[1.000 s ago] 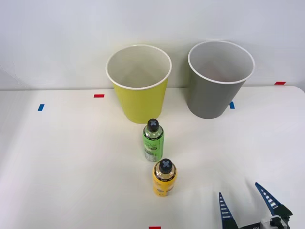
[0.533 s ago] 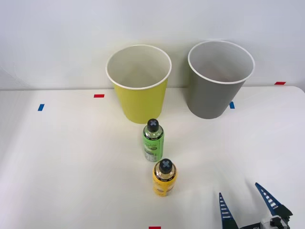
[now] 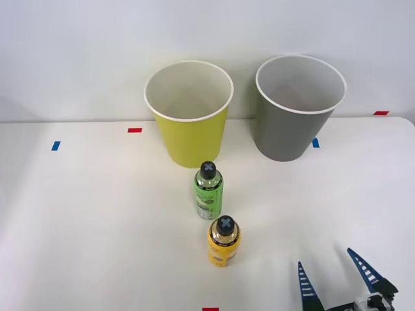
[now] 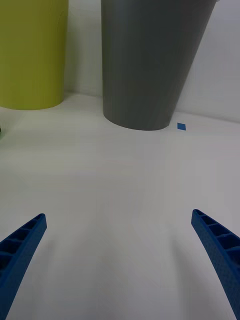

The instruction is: Put cans in the gray bin, plastic bottles in the light green bin

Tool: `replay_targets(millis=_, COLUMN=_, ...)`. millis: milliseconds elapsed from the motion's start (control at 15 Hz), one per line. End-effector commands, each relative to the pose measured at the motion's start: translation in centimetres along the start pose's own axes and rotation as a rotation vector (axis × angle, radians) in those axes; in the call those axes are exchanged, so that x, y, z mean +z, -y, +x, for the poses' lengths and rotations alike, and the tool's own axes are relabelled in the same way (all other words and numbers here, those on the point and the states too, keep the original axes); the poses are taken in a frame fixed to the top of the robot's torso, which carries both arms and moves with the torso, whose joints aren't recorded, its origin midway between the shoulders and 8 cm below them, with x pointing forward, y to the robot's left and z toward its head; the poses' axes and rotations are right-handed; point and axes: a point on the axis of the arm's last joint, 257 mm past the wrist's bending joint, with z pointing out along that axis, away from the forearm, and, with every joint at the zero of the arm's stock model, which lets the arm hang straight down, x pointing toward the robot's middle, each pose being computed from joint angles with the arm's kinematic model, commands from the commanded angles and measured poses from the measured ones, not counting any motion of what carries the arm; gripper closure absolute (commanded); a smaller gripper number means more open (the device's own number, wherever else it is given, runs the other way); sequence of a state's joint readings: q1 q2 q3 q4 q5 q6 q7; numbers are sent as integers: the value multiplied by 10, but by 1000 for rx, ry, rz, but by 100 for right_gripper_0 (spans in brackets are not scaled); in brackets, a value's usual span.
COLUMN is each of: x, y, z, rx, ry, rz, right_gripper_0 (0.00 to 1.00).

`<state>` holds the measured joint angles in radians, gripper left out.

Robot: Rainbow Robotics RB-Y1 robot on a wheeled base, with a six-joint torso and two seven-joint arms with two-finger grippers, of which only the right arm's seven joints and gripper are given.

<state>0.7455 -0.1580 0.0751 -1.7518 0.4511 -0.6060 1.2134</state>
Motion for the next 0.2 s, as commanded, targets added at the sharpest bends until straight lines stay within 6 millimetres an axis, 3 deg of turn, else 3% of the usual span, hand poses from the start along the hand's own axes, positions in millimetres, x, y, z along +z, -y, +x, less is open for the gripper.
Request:
replay_targets(millis=67, x=0, y=0, z=0, rx=0, ry=0, rz=0, right_gripper_0=0)
replay_targets(millis=200, x=0, y=0, z=0, rx=0, ry=0, rz=0, right_gripper_0=0)
